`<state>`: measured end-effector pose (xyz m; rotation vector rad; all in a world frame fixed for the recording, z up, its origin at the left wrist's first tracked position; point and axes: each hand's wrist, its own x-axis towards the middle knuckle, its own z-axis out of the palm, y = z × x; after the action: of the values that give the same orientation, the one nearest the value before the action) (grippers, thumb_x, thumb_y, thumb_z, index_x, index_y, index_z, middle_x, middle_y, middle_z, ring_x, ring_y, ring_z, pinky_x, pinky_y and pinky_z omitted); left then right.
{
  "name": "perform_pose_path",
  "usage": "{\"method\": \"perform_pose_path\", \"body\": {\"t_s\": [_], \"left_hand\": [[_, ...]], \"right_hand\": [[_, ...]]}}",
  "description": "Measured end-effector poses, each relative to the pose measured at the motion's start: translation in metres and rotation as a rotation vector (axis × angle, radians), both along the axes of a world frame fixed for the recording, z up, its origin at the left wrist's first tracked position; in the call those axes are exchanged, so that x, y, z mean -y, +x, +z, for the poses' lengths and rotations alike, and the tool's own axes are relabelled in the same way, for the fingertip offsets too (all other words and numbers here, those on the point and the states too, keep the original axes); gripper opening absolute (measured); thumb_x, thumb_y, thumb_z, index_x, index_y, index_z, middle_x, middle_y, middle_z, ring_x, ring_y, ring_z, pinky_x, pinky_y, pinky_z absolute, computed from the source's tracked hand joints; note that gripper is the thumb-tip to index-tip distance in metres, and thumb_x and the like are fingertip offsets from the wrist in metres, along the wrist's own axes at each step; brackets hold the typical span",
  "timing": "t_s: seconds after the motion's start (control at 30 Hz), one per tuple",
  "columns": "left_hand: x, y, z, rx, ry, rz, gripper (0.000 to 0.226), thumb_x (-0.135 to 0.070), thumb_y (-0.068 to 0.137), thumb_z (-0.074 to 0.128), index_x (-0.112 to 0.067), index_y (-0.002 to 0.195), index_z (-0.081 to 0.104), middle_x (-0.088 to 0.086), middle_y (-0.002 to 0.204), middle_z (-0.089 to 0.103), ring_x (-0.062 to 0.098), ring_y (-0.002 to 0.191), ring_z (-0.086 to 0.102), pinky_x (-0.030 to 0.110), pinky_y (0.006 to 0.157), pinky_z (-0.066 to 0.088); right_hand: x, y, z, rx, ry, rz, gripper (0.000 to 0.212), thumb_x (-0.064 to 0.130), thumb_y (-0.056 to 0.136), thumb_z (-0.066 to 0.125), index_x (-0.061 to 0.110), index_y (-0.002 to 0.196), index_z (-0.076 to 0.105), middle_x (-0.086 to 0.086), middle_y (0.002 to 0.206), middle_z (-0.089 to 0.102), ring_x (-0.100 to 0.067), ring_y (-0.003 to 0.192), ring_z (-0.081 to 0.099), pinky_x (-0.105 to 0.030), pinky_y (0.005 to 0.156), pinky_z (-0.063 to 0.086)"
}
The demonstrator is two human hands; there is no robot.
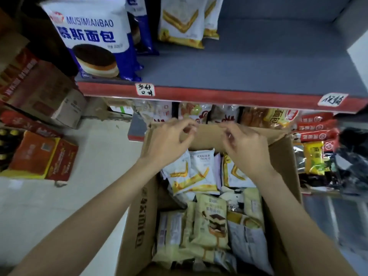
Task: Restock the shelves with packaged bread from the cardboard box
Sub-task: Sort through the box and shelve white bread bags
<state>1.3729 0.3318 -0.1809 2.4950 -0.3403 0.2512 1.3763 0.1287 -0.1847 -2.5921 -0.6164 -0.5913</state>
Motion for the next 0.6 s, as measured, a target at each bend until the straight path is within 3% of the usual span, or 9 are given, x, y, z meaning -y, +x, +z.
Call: {"method": "perform_pose_path", "body": {"t_s": [0.1,0.17,0.27,0.37,0.43,0.5,0.6], "left_hand": [[-0.011,-0.021,-0.061,-0.293,0.029,0.043,0.025,-0.026,0.092,0.056,-0.021,0.116,0.062,-0.004,0.106,0.068,0.015,0.097,0.063,0.034,0.076,0.051],[-0.019,-0.023,-0.101,-0.518,0.087,0.121,0.044,-0.025,0.089,0.059,-0.019,0.132,0.049,0.006,0.126,0.055,0.025,0.117,0.051,0.035,0.088,0.044],[-0.028,-0.019,-0.149,-0.744,0.111,0.286,0.069,-0.031,0.086,0.064,-0.018,0.145,0.030,0.015,0.135,0.042,0.034,0.122,0.043,0.038,0.093,0.039],[-0.031,-0.028,-0.186,-0.809,0.113,0.401,0.081,-0.042,0.082,0.062,-0.023,0.148,0.020,0.011,0.139,0.039,0.031,0.124,0.042,0.039,0.097,0.040],[-0.029,-0.040,-0.203,-0.865,0.057,0.471,0.090,-0.051,0.078,0.059,-0.018,0.148,0.014,0.010,0.140,0.041,0.033,0.124,0.045,0.043,0.100,0.041],[-0.024,-0.051,-0.214,-0.916,0.036,0.539,0.095,-0.053,0.081,0.060,-0.014,0.148,0.004,0.015,0.136,0.045,0.039,0.120,0.048,0.048,0.097,0.042],[-0.011,-0.057,-0.219,-0.922,-0.027,0.612,0.094,-0.047,0.086,0.060,-0.019,0.149,-0.003,0.019,0.136,0.037,0.042,0.117,0.047,0.043,0.093,0.041]], "right_hand": [[0.013,-0.020,-0.056,-0.356,-0.111,-0.048,0.025,0.019,0.087,0.055,0.014,0.109,0.064,-0.005,0.080,0.067,-0.025,0.063,0.064,-0.022,0.040,0.030],[0.019,-0.029,-0.098,-0.629,-0.124,-0.120,0.029,0.023,0.092,0.054,0.014,0.119,0.058,-0.009,0.105,0.064,-0.030,0.091,0.063,-0.032,0.057,0.042],[0.016,-0.037,-0.146,-0.920,-0.095,-0.167,0.044,0.029,0.095,0.050,0.012,0.135,0.044,-0.012,0.126,0.054,-0.031,0.111,0.054,-0.037,0.082,0.045],[-0.001,-0.041,-0.178,-1.029,-0.080,-0.165,0.059,0.032,0.097,0.049,0.013,0.147,0.023,-0.015,0.141,0.040,-0.033,0.123,0.044,-0.043,0.095,0.043],[-0.014,-0.039,-0.195,-1.020,-0.066,-0.237,0.066,0.035,0.097,0.048,0.012,0.149,0.014,-0.015,0.145,0.035,-0.033,0.128,0.041,-0.044,0.096,0.043],[-0.026,-0.035,-0.207,-1.037,-0.047,-0.333,0.072,0.038,0.096,0.046,0.009,0.149,0.009,-0.016,0.145,0.035,-0.033,0.125,0.044,-0.042,0.092,0.044],[-0.038,-0.031,-0.222,-1.097,-0.009,-0.440,0.077,0.041,0.094,0.048,0.004,0.148,0.008,-0.020,0.142,0.036,-0.035,0.126,0.041,-0.041,0.094,0.041]]}}
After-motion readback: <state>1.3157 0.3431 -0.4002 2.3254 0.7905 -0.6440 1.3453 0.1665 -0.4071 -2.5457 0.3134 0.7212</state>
